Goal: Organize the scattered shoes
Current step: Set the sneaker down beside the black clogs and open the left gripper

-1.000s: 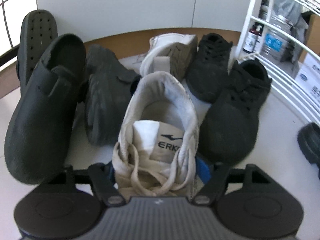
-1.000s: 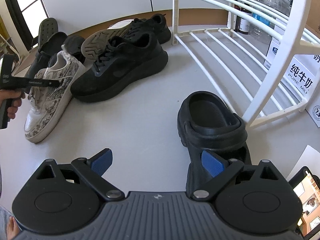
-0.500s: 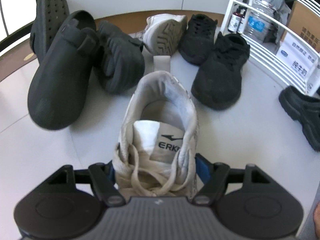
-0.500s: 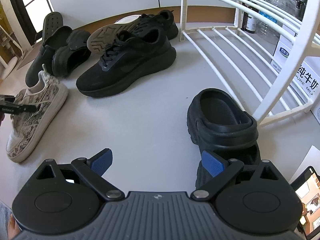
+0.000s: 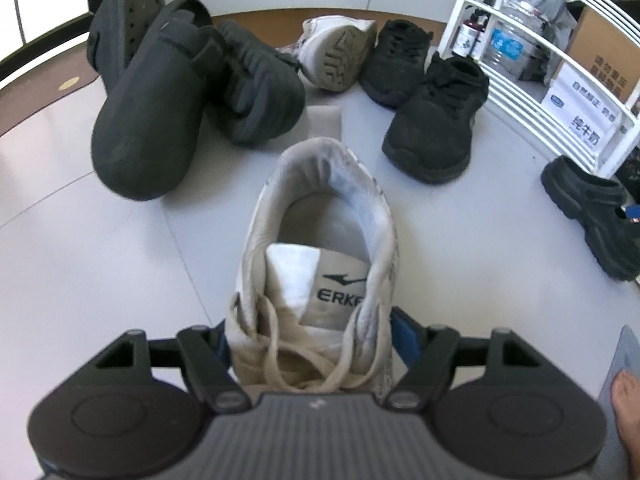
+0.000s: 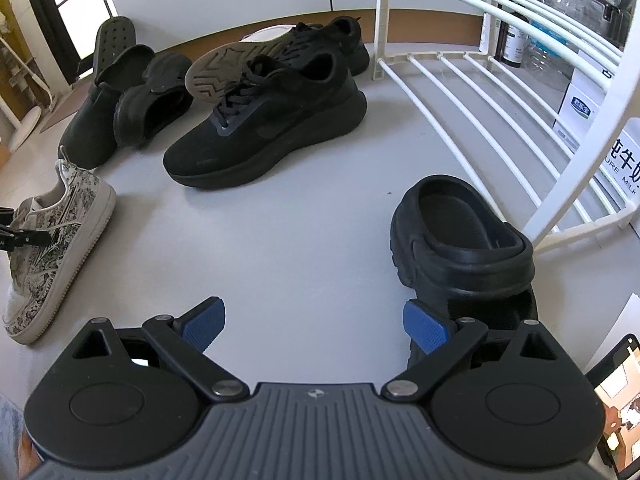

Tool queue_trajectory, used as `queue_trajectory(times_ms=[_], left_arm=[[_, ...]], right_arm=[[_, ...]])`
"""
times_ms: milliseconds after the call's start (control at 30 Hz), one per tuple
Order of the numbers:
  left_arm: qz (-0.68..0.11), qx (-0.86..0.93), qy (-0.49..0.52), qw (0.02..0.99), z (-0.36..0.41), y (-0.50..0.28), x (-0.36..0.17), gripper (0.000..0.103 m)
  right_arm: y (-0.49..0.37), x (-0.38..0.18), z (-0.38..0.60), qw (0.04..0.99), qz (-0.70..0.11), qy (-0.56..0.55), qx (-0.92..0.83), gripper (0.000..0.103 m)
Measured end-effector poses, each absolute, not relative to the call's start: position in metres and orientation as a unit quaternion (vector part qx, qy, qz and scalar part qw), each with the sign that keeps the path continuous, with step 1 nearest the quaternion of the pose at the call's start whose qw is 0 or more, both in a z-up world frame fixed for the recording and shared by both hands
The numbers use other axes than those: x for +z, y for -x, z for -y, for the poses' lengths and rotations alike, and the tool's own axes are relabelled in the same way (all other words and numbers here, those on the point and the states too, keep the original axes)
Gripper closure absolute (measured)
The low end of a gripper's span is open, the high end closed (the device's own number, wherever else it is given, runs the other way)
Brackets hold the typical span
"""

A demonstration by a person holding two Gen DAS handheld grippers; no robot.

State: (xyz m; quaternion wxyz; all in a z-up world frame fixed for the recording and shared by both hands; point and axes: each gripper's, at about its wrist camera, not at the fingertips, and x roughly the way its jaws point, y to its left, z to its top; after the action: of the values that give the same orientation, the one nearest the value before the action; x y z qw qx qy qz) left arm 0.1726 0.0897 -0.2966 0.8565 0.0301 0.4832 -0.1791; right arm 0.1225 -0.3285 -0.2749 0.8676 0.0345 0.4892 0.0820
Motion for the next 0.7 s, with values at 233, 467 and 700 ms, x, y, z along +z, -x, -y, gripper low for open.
queue_trajectory(times_ms=[233,467,700], left_arm=[[-0.500,-0.162,-0.032,0.850,-0.087,-0.174,-0.290,0.023],[-0.439,-0.135,0.007,0.888,-0.090,-0.197,-0.241,0.020],[-0.400,-0.115,-0.013,0.909,-0.055,-0.243,-0.213,0.020]], right_arm=[[-0.122,-0.274,0.325,0.867,-0.490,-0.029,0.088,0.004],[-0.123,-0.273,0.326,0.867,-0.489,-0.029,0.089,0.004],[-0.124,-0.270,0.331,0.870,-0.483,-0.036,0.087,0.004]])
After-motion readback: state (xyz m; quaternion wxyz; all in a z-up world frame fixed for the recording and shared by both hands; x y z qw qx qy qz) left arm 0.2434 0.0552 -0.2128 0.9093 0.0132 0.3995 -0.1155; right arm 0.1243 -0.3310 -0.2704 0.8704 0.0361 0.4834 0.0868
